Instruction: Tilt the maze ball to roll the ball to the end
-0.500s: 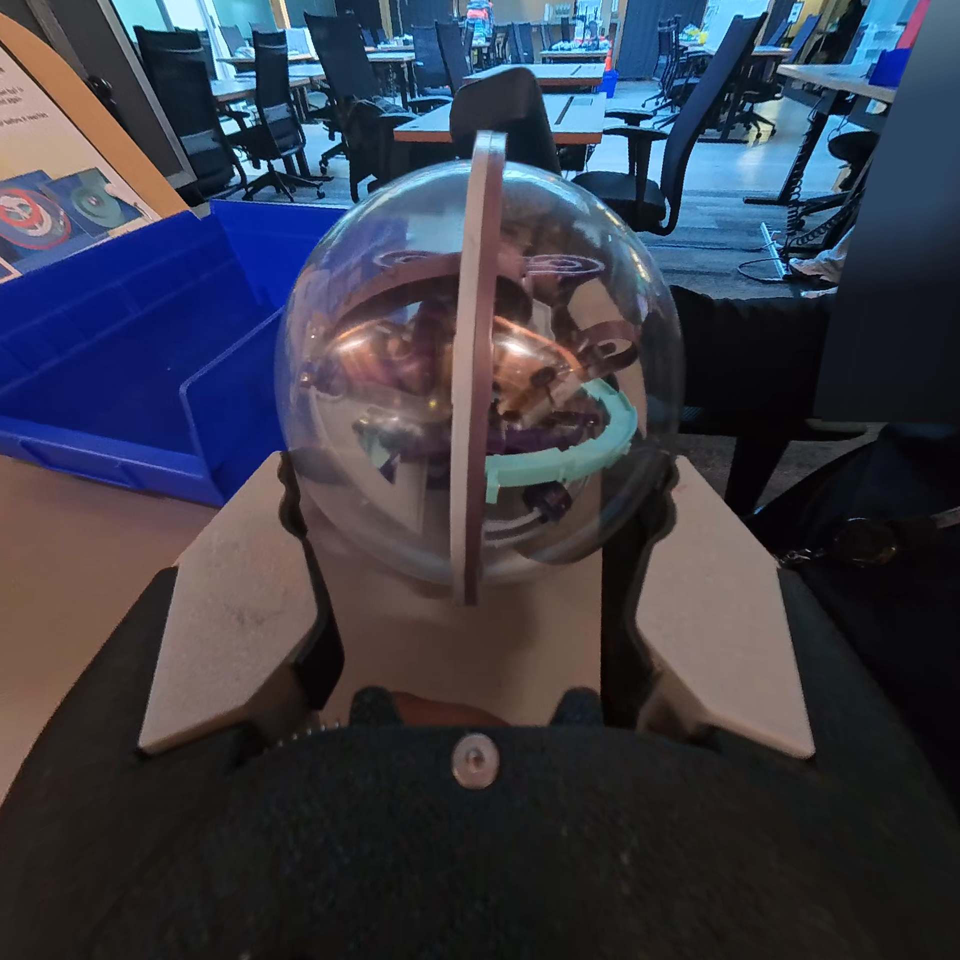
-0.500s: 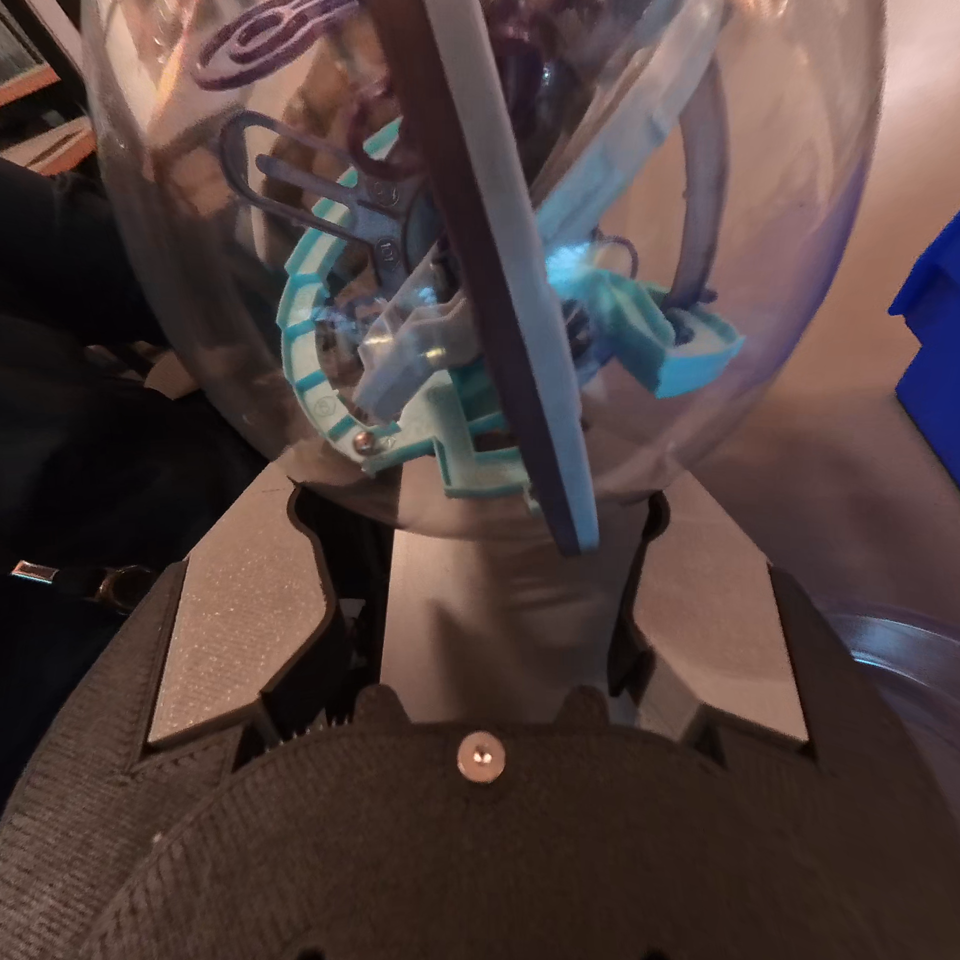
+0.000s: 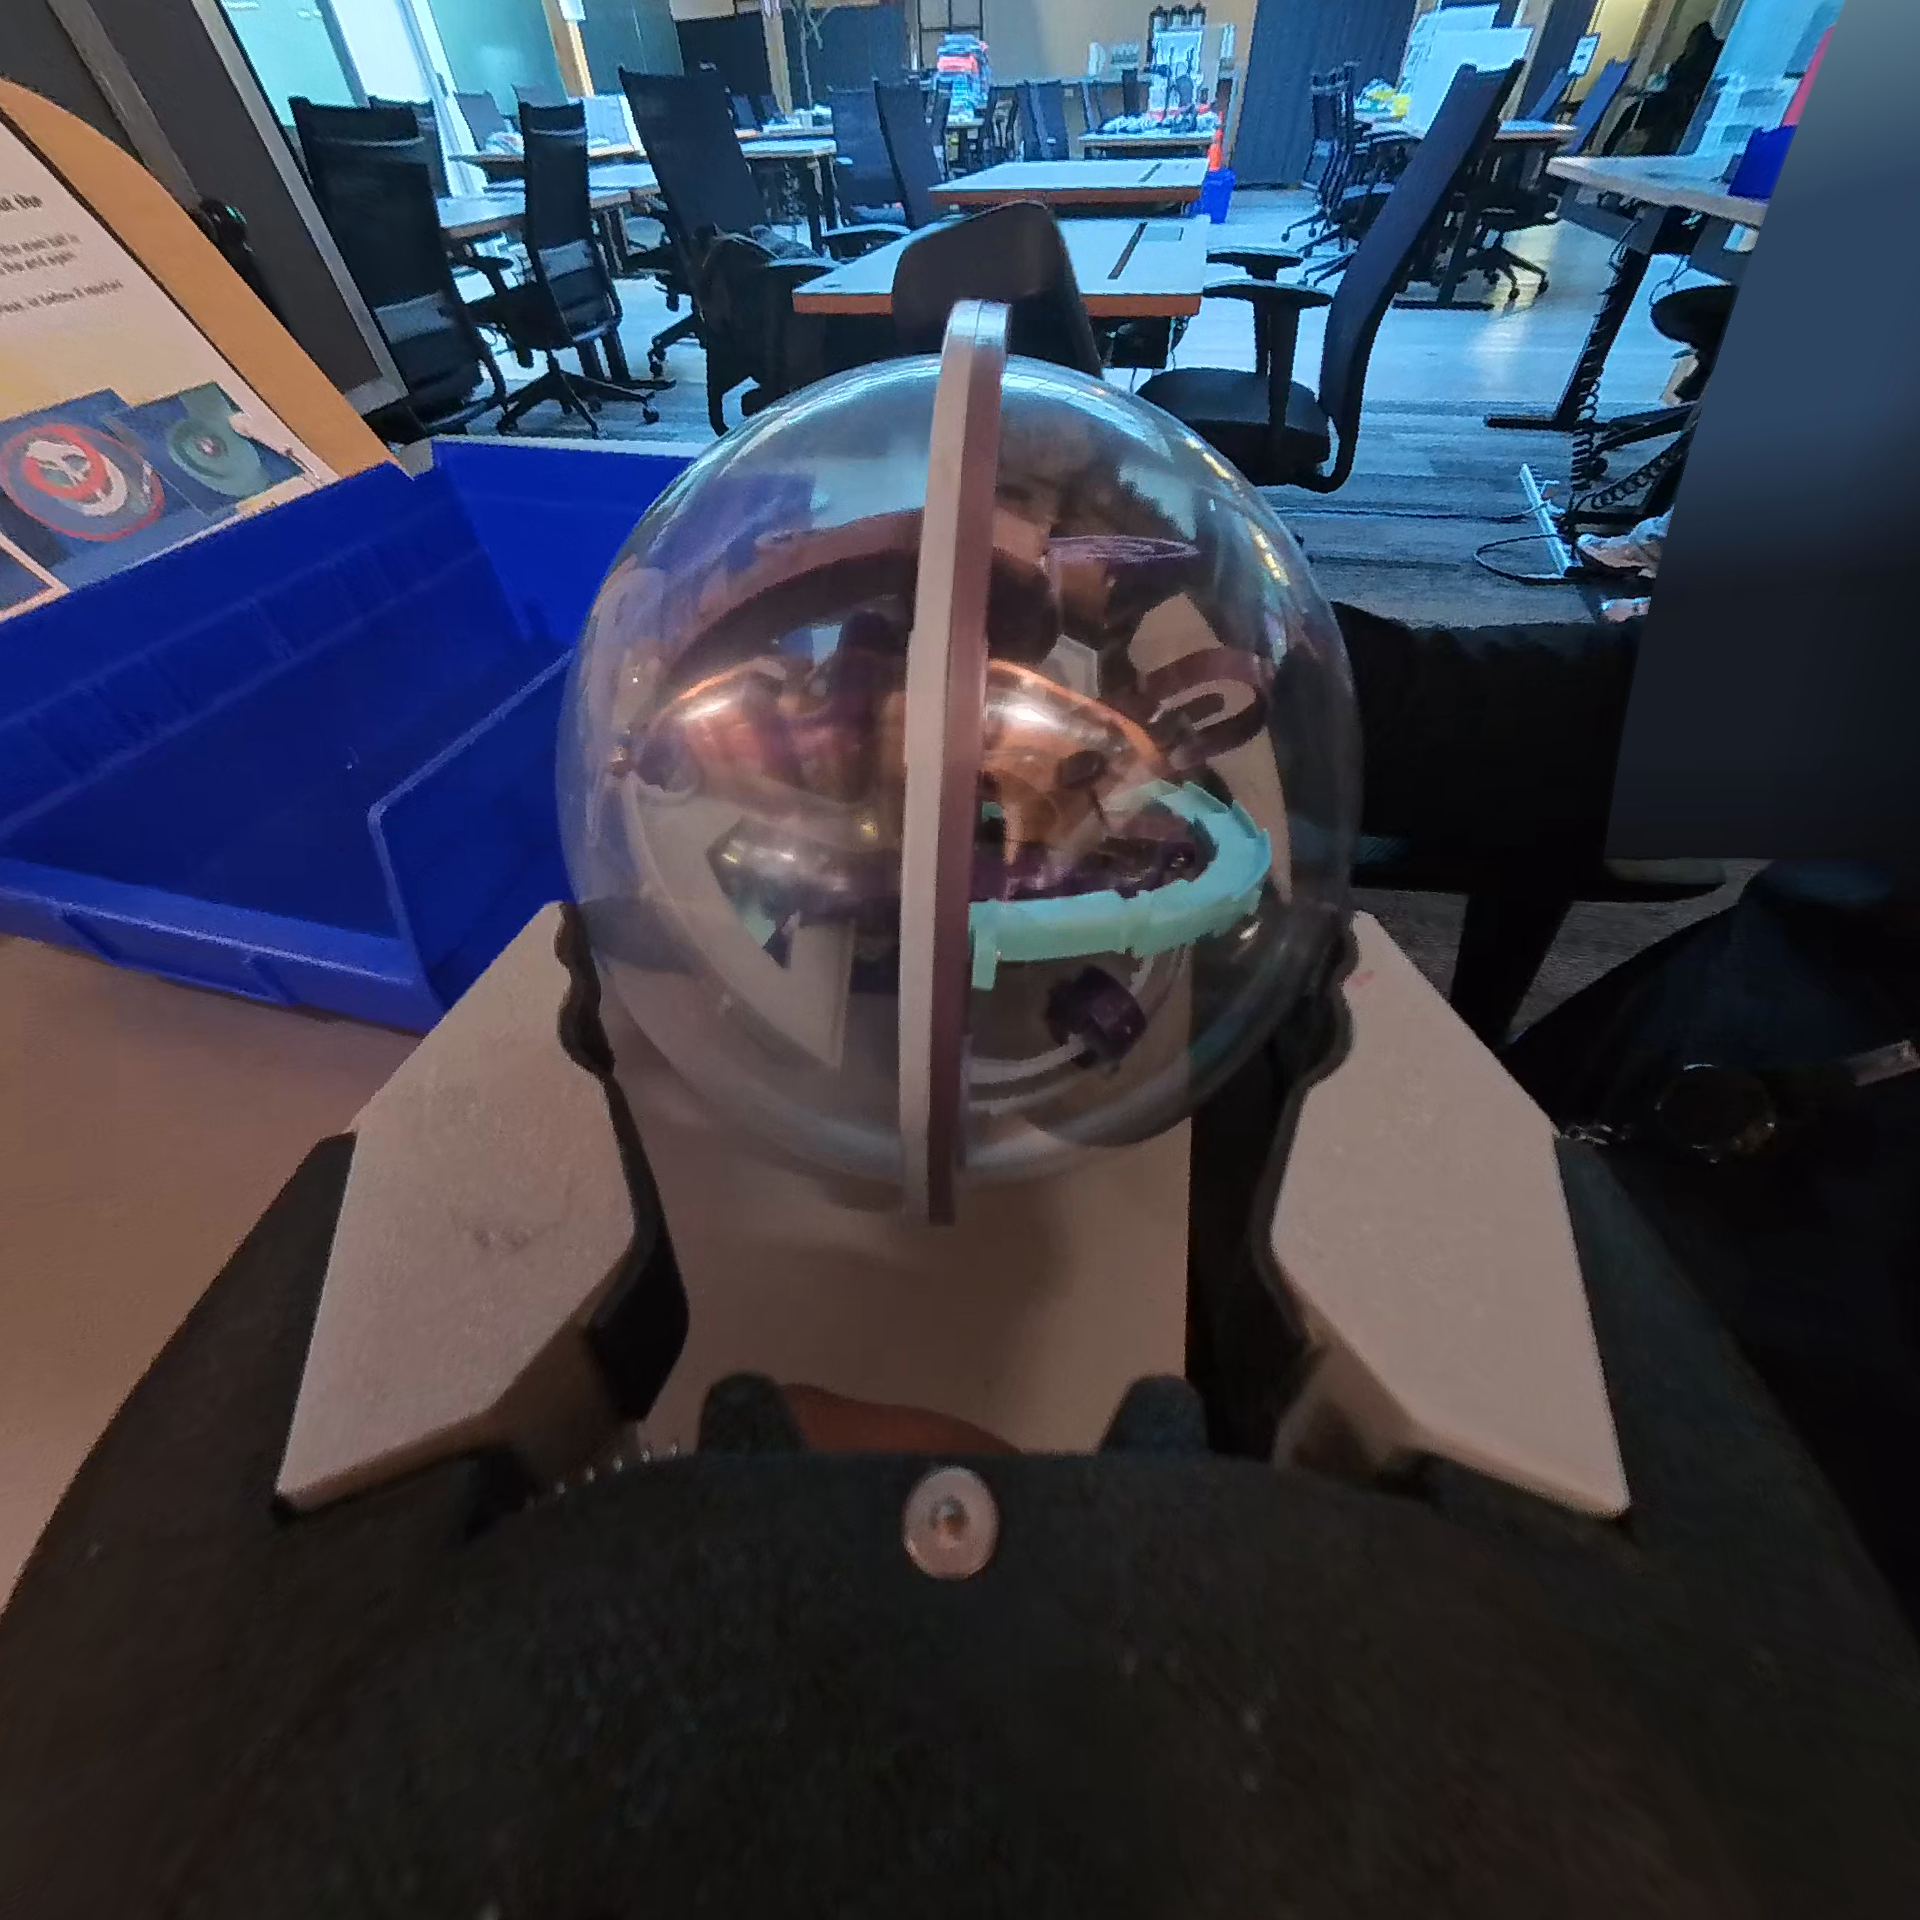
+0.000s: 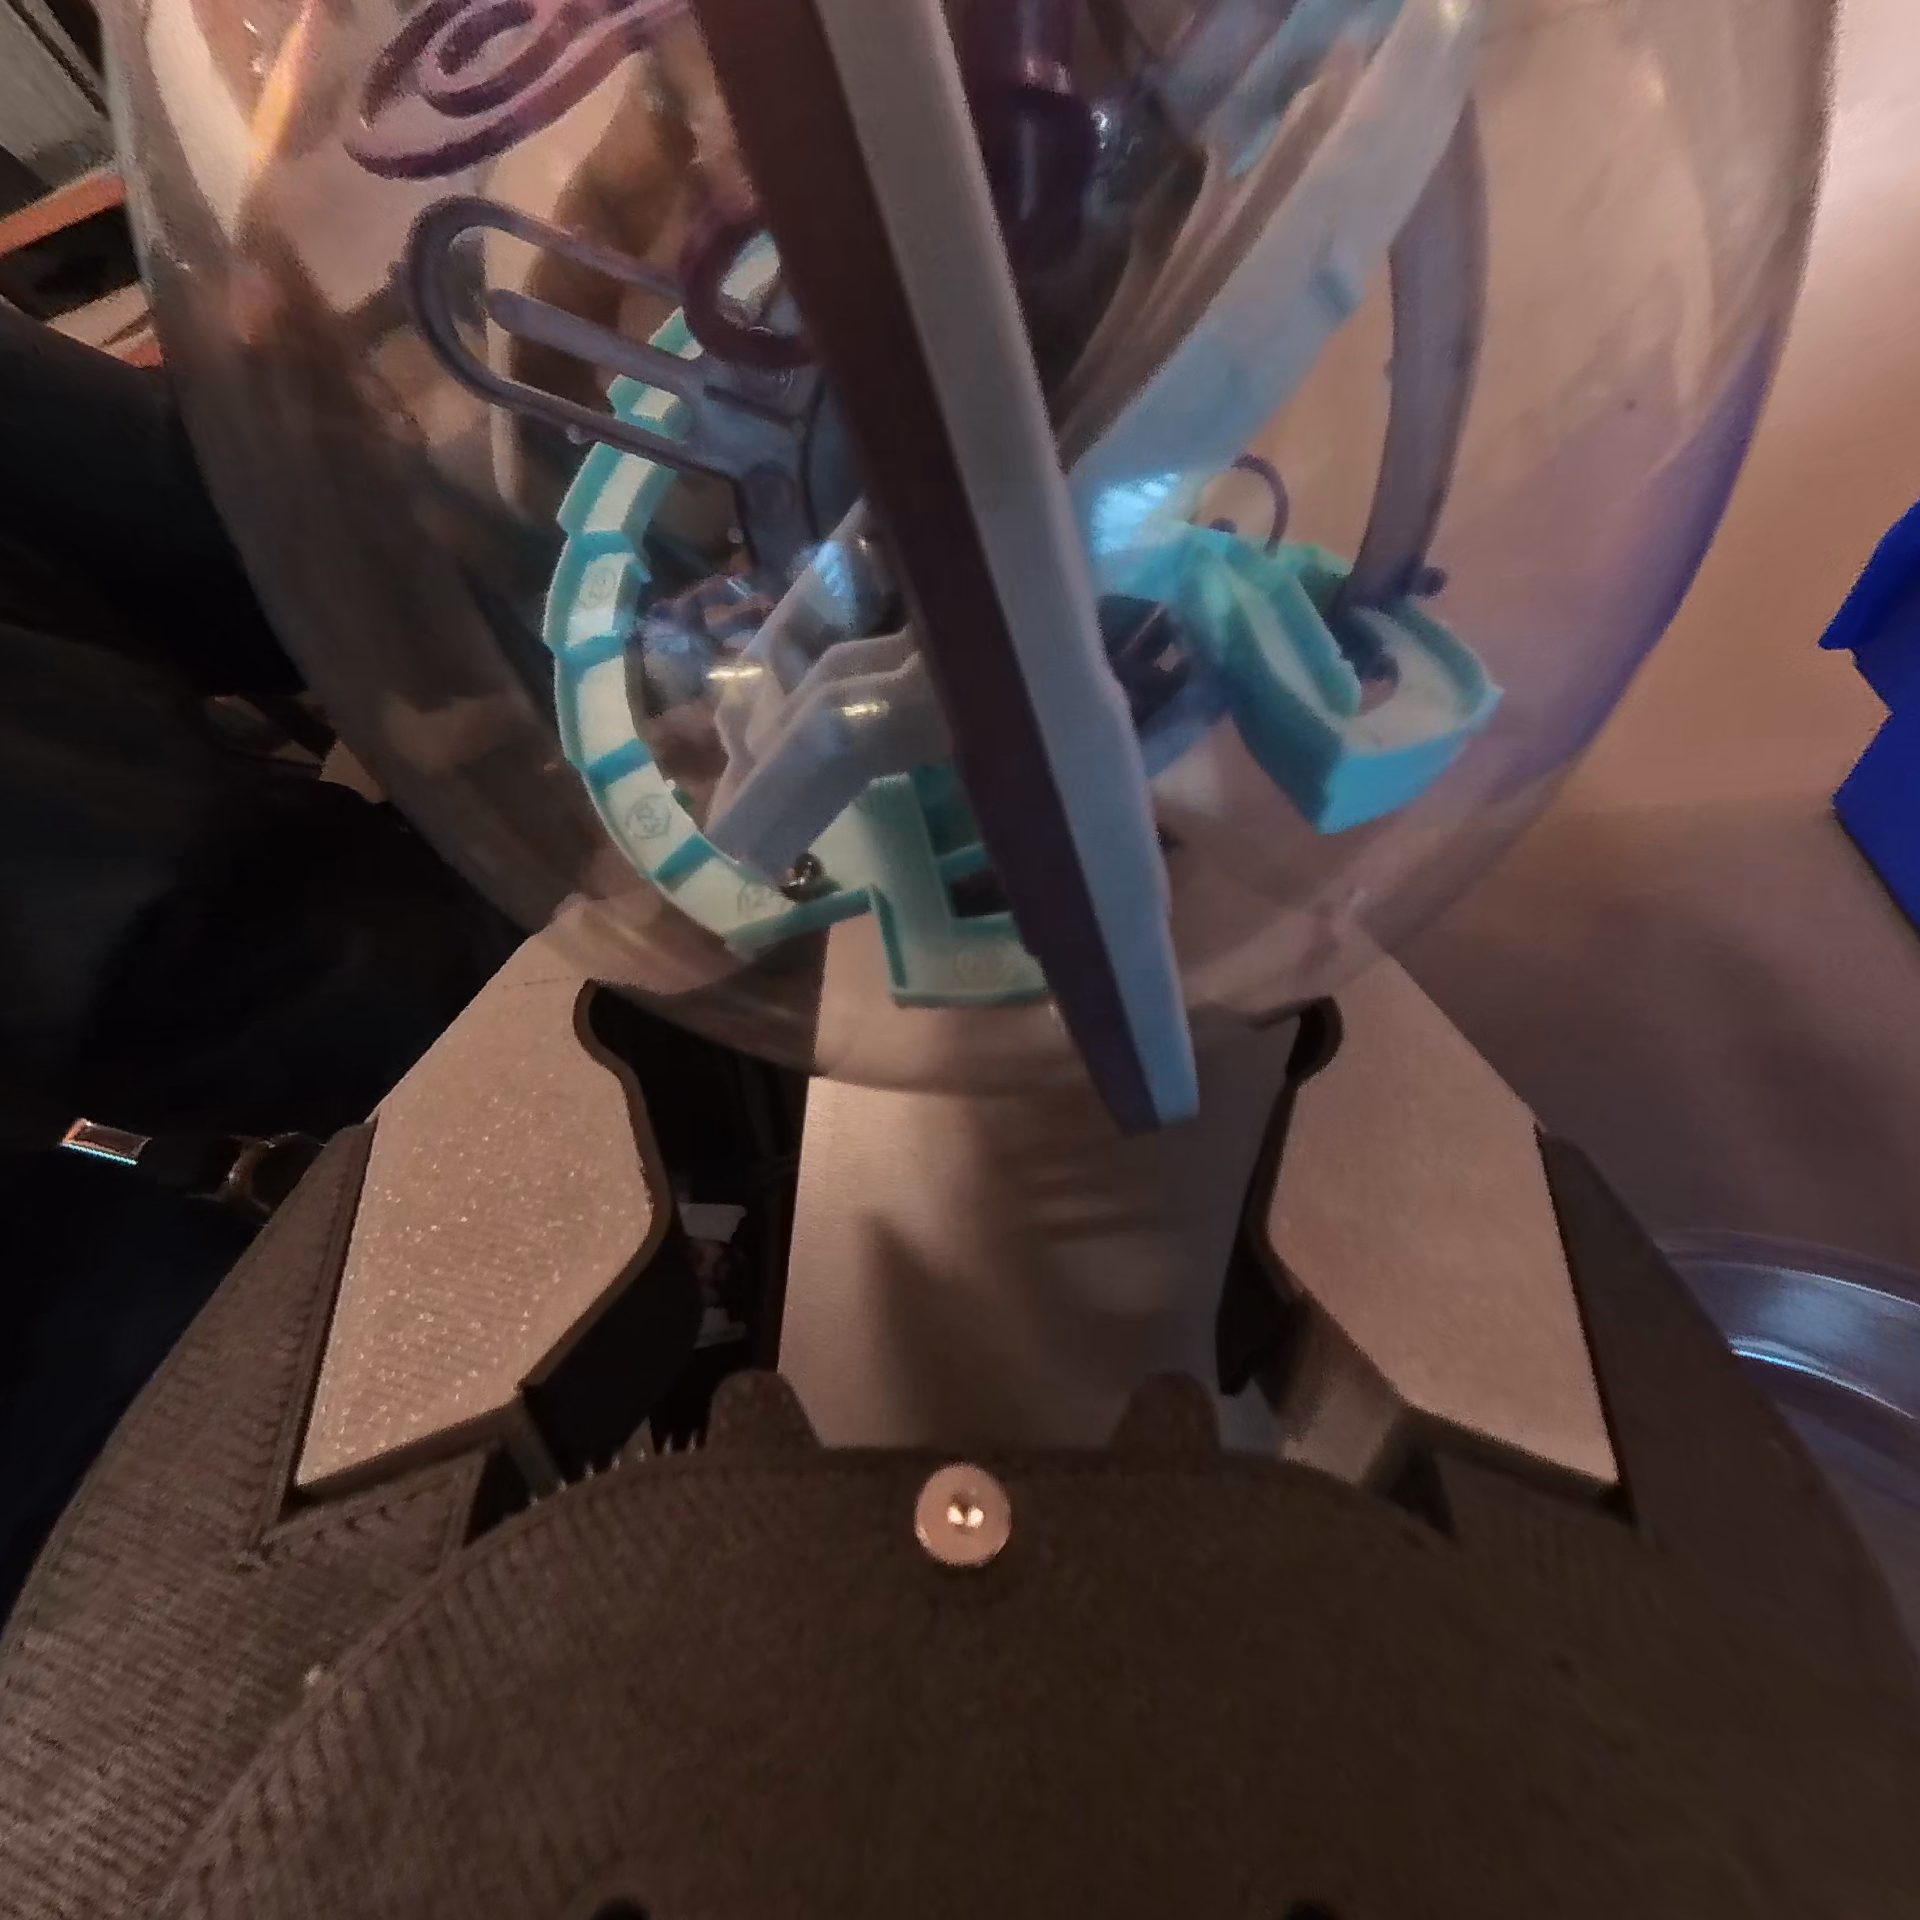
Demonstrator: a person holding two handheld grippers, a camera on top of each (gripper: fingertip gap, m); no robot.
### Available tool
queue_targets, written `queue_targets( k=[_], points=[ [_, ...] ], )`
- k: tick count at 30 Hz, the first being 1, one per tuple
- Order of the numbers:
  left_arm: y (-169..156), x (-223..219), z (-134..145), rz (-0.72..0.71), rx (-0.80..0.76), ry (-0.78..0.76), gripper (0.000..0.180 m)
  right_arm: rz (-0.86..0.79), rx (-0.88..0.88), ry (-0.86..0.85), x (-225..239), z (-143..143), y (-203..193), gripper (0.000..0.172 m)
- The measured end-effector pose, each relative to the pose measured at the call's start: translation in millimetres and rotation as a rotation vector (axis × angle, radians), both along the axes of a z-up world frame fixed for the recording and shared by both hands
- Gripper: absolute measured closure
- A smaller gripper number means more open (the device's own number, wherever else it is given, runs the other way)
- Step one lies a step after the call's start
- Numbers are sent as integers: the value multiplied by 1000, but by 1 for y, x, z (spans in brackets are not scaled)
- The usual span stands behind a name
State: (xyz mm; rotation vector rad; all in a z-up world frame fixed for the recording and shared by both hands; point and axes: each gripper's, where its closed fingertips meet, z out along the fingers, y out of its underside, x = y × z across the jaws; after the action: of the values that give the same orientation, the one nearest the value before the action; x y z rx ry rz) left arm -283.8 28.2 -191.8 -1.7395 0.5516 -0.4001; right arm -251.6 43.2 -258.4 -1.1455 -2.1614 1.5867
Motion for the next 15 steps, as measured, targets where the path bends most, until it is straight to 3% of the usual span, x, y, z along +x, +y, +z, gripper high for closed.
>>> queue_targets(
  k=[15],
  points=[
    [-1, 3, 5, 10, -20, -3, 47, 24, -24, -11, 3, 1, -4, 44]
  ],
)
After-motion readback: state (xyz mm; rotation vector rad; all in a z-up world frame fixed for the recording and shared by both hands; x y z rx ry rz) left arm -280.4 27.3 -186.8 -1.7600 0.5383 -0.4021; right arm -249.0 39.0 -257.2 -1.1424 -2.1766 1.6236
